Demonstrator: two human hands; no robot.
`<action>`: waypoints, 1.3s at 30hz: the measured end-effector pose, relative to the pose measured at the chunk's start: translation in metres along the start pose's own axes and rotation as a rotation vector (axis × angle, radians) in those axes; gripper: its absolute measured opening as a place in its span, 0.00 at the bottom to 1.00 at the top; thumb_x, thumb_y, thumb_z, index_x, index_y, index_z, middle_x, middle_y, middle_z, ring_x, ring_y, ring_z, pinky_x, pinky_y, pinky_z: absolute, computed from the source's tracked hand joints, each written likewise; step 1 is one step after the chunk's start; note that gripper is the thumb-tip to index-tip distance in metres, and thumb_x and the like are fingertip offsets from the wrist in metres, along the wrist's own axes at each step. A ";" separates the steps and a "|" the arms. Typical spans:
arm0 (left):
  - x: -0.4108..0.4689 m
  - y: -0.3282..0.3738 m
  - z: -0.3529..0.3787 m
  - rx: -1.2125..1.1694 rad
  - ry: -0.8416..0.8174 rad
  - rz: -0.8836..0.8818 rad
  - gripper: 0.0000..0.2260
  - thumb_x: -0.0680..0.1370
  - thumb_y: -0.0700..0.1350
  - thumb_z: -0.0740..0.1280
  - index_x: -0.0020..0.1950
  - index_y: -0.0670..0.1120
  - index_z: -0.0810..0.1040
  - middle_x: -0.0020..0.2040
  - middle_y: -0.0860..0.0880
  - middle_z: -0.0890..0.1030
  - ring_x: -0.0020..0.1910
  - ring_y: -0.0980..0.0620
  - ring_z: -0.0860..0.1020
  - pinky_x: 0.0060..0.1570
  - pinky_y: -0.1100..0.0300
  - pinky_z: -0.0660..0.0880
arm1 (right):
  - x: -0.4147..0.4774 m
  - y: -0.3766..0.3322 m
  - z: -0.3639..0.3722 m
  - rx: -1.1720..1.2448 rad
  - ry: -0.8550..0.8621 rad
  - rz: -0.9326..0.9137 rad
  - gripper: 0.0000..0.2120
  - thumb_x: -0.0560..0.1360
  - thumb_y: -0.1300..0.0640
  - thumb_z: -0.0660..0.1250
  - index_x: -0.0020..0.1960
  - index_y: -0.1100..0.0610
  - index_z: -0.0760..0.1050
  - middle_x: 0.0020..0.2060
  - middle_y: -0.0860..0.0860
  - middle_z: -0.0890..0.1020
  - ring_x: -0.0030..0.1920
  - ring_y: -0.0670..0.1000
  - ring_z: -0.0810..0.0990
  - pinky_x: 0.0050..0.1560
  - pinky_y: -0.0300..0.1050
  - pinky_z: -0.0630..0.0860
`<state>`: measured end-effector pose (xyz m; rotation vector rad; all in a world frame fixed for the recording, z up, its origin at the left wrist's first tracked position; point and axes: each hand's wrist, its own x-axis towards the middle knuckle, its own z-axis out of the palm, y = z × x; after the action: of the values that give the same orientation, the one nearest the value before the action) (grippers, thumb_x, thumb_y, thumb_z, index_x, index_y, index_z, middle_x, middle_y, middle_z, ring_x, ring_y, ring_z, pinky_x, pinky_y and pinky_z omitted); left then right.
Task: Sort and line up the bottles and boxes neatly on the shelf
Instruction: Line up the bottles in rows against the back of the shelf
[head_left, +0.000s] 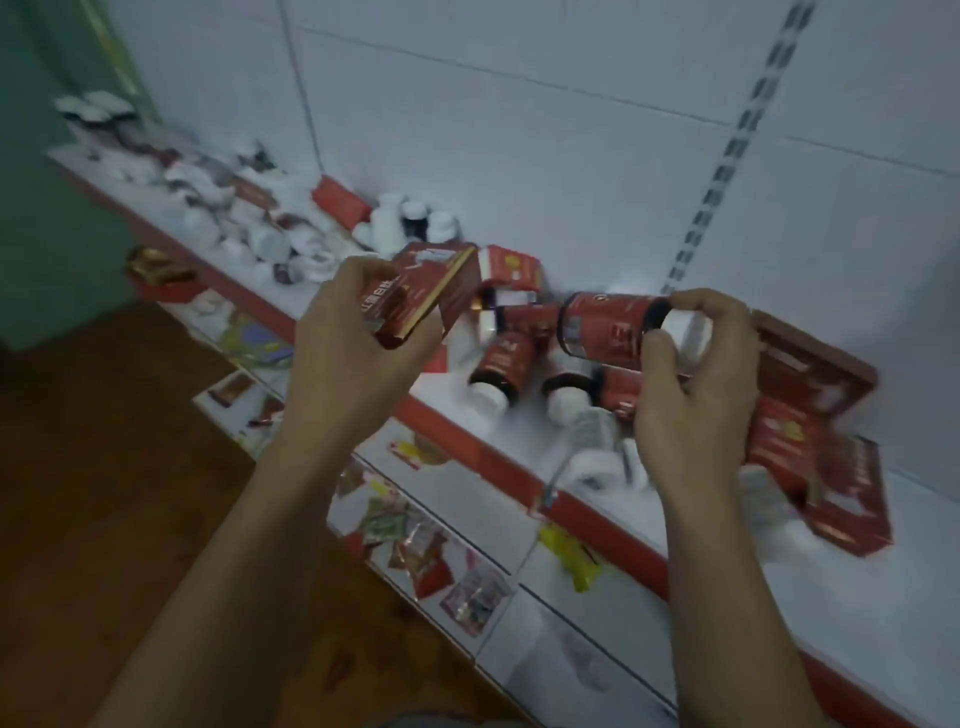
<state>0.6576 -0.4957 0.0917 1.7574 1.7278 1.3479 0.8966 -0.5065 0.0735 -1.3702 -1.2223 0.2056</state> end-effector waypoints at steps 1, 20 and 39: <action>0.003 -0.015 -0.021 0.012 0.032 -0.033 0.20 0.77 0.57 0.73 0.64 0.57 0.70 0.57 0.57 0.79 0.50 0.60 0.80 0.47 0.56 0.81 | -0.002 -0.008 0.025 0.010 -0.036 -0.013 0.13 0.77 0.59 0.63 0.59 0.45 0.72 0.56 0.45 0.74 0.58 0.45 0.72 0.59 0.48 0.75; 0.122 -0.290 -0.319 0.305 0.521 -0.474 0.20 0.75 0.57 0.74 0.64 0.57 0.75 0.58 0.57 0.75 0.54 0.56 0.76 0.43 0.62 0.75 | -0.052 -0.187 0.542 0.445 -0.864 -0.076 0.19 0.72 0.58 0.73 0.59 0.47 0.72 0.52 0.46 0.79 0.48 0.44 0.79 0.40 0.32 0.74; 0.473 -0.536 -0.370 0.249 0.363 -0.402 0.18 0.78 0.58 0.71 0.65 0.57 0.73 0.61 0.51 0.78 0.55 0.52 0.79 0.48 0.49 0.83 | 0.057 -0.220 0.852 0.305 -0.651 -0.067 0.15 0.72 0.60 0.74 0.55 0.48 0.76 0.49 0.44 0.81 0.47 0.42 0.79 0.41 0.32 0.74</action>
<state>-0.0369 -0.0919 0.0399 1.2211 2.3796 1.3717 0.1754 0.0010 0.0624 -1.0168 -1.6825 0.8037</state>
